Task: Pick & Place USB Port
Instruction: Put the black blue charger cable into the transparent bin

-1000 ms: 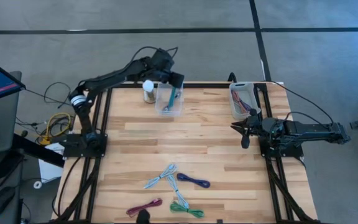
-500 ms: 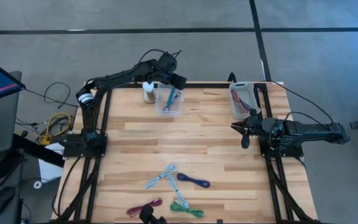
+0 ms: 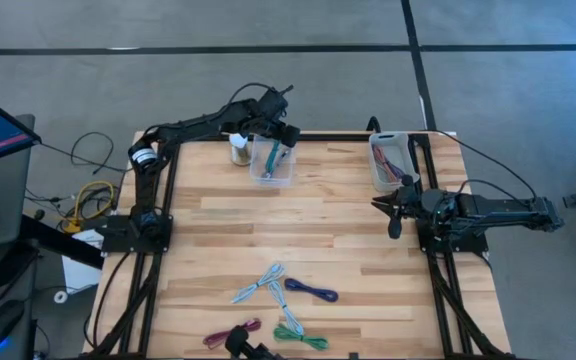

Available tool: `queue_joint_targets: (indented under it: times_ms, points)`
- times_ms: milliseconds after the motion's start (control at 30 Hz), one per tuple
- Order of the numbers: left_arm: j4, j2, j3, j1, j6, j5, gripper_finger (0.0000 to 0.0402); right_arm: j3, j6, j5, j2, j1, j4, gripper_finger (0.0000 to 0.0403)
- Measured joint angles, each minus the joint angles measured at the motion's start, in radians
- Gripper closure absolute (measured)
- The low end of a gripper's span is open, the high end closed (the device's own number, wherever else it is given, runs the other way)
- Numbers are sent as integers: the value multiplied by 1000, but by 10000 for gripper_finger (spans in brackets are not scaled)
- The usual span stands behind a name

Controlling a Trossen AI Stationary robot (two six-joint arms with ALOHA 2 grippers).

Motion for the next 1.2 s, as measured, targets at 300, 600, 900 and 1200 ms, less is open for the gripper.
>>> queue_joint_targets:
  times_ms: [300,600,900,1200]
  points:
    - [0,0,0,0,0,0,350,0,0,0,0,0,-1,345]
    - [1,0,0,2,0,1,328,0,0,0,0,0,-3,345]
    - [11,0,0,31,3,-8,325,0,0,0,0,0,-3,345]
    - [12,0,0,43,4,50,315,0,0,0,0,0,-3,345]
